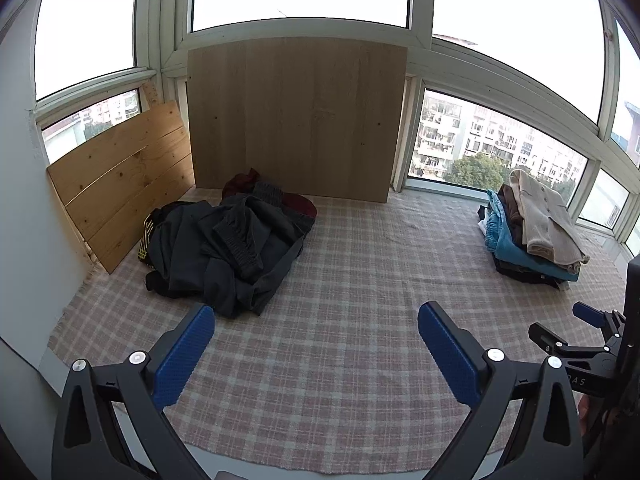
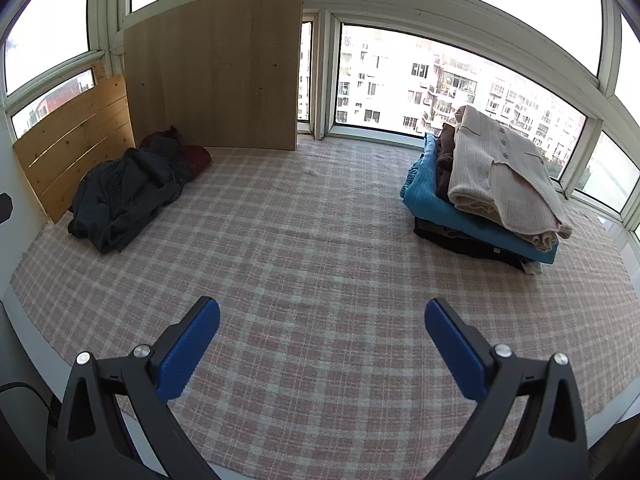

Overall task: Fold clothes
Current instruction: 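Move both grippers toward the pile of dark clothes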

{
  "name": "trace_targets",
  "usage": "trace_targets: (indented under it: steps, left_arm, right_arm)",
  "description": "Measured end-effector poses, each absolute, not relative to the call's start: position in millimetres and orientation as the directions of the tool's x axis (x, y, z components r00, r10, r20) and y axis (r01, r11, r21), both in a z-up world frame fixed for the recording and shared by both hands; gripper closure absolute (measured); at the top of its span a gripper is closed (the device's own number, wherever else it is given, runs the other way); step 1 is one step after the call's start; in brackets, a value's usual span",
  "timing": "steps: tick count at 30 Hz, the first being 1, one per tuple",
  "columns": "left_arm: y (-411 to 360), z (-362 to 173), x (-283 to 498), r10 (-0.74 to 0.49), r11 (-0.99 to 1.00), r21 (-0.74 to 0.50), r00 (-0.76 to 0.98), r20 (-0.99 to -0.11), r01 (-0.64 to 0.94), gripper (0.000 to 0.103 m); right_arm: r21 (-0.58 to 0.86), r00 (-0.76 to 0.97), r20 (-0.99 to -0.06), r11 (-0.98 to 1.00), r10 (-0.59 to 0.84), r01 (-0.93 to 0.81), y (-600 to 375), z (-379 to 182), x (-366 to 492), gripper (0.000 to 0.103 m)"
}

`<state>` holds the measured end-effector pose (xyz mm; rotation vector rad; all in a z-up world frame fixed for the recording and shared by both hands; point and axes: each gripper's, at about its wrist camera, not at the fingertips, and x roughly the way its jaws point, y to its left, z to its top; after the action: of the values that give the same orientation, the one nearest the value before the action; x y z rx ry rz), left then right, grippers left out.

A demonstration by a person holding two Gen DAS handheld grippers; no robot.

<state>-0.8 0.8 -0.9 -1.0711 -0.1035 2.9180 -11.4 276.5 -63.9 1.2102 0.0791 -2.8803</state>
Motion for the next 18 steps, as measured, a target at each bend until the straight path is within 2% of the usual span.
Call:
trace_targets:
  steps: [18]
  left_arm:
    - [4.7, -4.6, -2.3, 0.012, -0.999, -0.039, -0.75, -0.661, 0.019, 0.001]
  right_arm:
    - [-0.039, -0.705, -0.708, -0.996, -0.028, 0.079, 264.5, -61.4, -19.4, 0.0]
